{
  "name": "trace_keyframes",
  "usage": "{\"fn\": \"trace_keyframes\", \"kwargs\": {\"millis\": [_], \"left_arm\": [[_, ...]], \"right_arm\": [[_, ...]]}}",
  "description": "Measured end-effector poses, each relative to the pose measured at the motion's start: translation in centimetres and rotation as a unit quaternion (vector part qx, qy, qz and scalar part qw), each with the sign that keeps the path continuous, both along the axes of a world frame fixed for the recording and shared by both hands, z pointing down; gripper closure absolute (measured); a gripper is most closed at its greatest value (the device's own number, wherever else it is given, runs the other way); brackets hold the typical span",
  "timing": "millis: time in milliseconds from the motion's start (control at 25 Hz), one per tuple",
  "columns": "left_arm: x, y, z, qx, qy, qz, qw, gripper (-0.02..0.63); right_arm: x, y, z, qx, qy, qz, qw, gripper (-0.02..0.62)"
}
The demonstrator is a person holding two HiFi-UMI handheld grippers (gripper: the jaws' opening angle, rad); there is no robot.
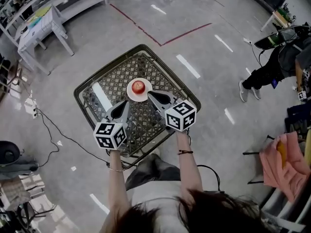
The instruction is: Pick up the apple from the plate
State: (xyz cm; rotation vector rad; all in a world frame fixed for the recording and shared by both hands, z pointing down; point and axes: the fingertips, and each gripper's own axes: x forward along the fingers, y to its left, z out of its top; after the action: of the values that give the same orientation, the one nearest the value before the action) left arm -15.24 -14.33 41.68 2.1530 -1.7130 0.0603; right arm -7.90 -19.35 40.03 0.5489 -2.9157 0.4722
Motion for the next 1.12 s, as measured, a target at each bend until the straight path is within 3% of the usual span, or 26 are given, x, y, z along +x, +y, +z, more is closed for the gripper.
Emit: {"fn": "trace_keyframes", "kwargs": {"millis": [360,1120], "left_arm": [[-3.0,-2.5,3.7,-0.034,-0.011,0.014,0.9993,0.597],[-3.2,-7.8,11.8,-0.09,-0.027,0.073,0.9929,0.595]], "right_arm": [[-2.5,-1.8,3.8,-0.033,0.011,0.016,0.999,0.586],[-3.7,-5.8,10.9,-0.062,0.035,0.021,0.997,0.586]]}}
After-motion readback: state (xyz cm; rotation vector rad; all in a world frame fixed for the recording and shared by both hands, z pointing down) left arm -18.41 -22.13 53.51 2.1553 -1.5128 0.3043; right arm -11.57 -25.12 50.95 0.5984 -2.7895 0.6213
